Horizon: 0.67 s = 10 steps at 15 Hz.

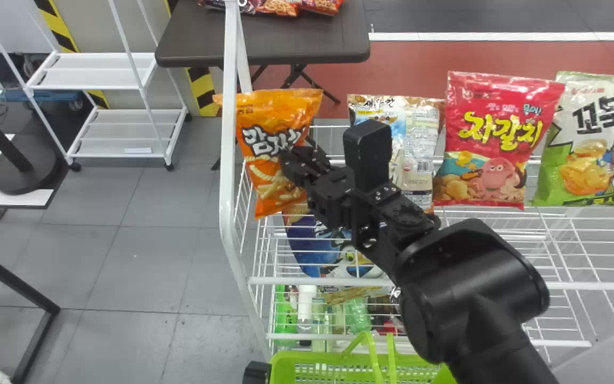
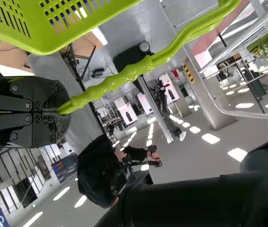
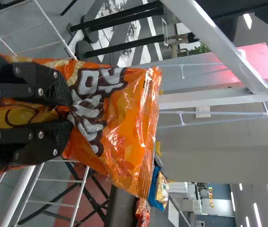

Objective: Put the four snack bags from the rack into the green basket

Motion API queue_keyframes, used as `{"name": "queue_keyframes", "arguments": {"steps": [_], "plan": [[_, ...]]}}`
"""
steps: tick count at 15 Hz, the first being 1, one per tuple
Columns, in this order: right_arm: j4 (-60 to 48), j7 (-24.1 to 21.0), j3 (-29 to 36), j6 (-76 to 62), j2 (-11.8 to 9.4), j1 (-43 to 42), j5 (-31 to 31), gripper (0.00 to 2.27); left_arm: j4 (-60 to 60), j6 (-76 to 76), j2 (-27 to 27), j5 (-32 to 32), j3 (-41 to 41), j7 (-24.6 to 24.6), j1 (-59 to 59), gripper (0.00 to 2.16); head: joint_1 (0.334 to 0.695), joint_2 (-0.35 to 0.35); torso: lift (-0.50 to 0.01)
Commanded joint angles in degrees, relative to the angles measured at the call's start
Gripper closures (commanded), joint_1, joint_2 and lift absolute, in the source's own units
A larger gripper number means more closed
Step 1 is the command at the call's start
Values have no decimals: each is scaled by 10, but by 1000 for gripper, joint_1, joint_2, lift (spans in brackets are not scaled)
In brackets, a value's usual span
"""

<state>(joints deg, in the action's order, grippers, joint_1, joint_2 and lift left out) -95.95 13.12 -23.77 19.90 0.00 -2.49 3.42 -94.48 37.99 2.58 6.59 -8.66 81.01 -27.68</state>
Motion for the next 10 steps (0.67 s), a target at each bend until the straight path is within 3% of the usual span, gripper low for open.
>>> {"name": "queue_keyframes", "arguments": {"steps": [1, 3, 5, 8, 10], "plan": [[-84, 0, 10, 26, 1, 54, -11, 2189, -1, 5, 0, 0, 2, -1, 3, 1902, 695, 50, -6], [-190, -2, 26, 91, -11, 115, -15, 2189, -4, 13, -1, 0, 4, -1, 6, 1902, 695, 36, -6], [-299, -21, 48, 154, -42, 184, -20, 2186, -6, 22, -1, -2, 3, -2, 9, 1902, 695, 15, -6], [-423, -37, 95, 247, -67, 271, -17, 2186, -7, 24, -2, -5, 2, -4, 12, 1902, 695, -100, -6], [-494, -29, 151, 295, -105, 328, 31, 2186, -9, 26, -3, -3, 7, -4, 12, 1902, 695, -201, -6]]}}
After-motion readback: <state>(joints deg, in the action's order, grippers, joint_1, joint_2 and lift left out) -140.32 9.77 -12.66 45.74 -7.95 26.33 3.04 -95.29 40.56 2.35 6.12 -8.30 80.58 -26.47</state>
